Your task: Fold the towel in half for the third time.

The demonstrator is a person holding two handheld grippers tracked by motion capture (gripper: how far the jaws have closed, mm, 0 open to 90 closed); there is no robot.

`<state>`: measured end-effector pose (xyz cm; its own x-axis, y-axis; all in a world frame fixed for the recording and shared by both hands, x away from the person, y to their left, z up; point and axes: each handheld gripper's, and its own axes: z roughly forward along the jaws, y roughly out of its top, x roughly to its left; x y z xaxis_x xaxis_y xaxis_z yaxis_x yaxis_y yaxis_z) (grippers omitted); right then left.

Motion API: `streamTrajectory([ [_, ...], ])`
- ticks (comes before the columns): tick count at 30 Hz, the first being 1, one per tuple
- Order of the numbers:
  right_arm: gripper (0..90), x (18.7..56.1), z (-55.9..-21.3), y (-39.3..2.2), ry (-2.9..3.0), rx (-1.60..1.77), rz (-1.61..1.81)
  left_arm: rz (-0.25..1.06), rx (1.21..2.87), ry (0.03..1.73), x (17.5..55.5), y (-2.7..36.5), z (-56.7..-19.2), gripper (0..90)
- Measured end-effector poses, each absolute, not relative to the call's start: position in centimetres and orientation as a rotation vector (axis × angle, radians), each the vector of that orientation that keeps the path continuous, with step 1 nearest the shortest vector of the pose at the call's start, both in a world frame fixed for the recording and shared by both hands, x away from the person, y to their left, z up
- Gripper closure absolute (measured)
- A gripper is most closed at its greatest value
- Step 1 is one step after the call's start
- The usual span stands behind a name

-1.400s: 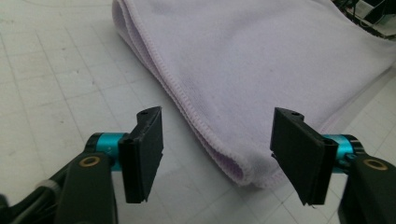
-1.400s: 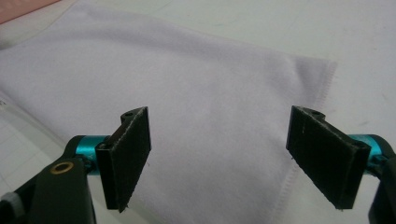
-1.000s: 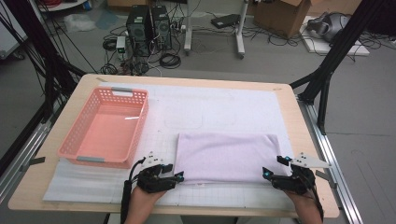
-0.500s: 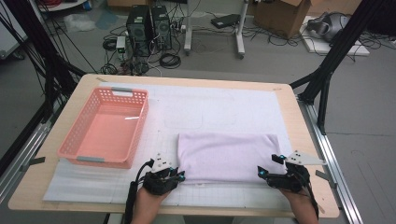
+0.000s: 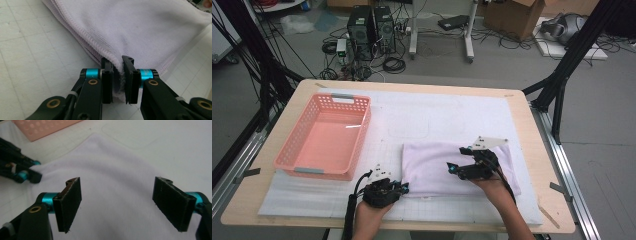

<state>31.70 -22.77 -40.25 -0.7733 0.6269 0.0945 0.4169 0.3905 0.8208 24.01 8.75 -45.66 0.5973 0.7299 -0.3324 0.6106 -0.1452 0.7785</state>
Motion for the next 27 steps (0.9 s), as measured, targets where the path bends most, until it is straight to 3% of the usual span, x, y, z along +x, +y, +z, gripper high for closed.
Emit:
streamTrajectory([
  [3,31.6,33.3,-39.8,-21.2,2.445,0.900,1.307,0.141,1.830,1.092,24.0,8.8,-45.7,78.8],
  [18,37.2,39.9,-41.0,-13.4,2.665,0.813,1.114,0.123,1.812,1.113,23.9,9.1,-45.8,78.0],
  [27,56.0,41.3,-42.2,-9.4,2.779,0.671,1.011,0.107,1.802,1.133,24.0,9.2,-45.8,79.2],
])
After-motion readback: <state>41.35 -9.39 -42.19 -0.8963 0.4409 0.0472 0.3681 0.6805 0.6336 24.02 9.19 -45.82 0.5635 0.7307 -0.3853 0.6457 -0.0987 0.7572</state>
